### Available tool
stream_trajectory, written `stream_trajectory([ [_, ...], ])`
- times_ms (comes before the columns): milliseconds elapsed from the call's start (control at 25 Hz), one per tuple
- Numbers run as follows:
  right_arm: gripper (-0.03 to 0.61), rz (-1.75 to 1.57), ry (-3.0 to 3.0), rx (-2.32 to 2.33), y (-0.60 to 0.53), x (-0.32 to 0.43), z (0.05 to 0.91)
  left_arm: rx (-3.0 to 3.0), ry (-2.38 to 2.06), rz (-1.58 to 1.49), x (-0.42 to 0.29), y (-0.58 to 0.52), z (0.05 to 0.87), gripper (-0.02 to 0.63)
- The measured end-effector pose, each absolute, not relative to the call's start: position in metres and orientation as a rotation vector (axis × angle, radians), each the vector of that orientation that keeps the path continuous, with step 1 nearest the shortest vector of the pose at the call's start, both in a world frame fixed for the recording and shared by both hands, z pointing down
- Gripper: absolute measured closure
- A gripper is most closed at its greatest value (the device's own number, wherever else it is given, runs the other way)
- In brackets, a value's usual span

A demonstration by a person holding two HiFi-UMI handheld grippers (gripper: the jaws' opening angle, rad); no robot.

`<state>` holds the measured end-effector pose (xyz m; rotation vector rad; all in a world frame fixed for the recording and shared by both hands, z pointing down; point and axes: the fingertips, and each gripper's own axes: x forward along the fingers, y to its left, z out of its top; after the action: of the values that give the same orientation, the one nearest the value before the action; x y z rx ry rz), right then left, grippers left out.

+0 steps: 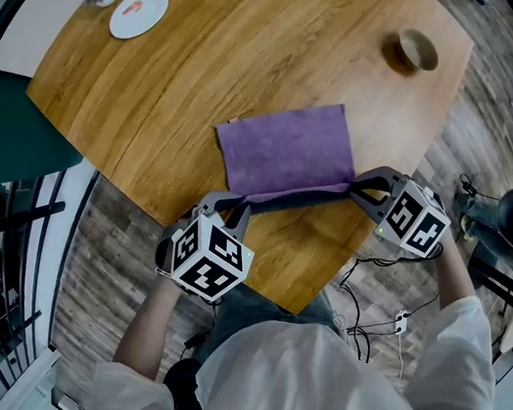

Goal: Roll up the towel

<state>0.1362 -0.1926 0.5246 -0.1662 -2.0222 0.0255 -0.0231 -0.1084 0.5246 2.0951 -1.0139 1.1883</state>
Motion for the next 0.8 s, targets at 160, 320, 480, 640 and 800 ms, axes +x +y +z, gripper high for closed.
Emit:
stream_trajectory([
  [160,0.526,0.010,-2.044,-0.103,-0.202,0.134,0.527,2.060,-1.068,1.138,-0.028,-0.112,0.526,0.565],
  [320,0.483,-0.002,-2.068,-0.041,-0.213,0.138,0.517,2.038,-1.113,1.070,-0.040,-0.113,0.514,0.500],
  [480,0.465,-0.038,-2.112,-0.039,-0.206,0.137,0.491,2.101,-1.133,1.075,-0.040,-0.111,0.486,0.479],
  [640,0.479,-0.068,-2.095,-0.145,-0.180,0.134,0.488,2.201,-0.998,1.160,-0.012,-0.097,0.482,0.483],
  [800,0.494,-0.120,-2.034,-0.192,-0.169,0.134,0.518,2.219,-0.935,1.276,0.002,-0.088,0.511,0.491],
])
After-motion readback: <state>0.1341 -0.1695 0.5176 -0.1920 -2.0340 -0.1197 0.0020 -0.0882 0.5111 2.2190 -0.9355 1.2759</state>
